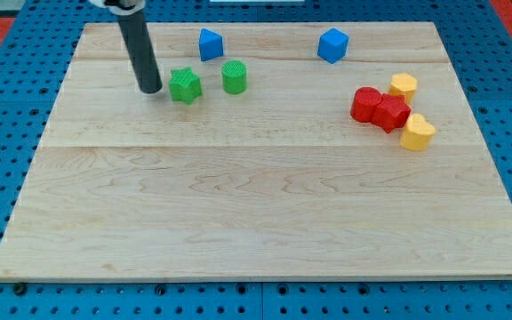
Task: Slide green star to the center right
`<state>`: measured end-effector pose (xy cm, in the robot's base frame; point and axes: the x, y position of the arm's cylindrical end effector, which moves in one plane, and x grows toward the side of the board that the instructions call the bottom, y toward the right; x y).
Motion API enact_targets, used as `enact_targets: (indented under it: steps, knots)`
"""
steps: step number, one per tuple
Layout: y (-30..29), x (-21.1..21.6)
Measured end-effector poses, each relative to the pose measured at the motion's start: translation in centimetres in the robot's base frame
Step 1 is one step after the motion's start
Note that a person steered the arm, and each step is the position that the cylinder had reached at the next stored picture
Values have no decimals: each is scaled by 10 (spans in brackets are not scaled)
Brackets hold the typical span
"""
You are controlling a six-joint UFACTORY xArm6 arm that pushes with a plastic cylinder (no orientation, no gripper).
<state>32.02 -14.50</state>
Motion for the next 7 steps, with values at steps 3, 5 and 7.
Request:
enact_targets:
  steps: [3, 5, 7]
  knots:
    - [50, 33]
    - [-92, 65]
    - [21, 52]
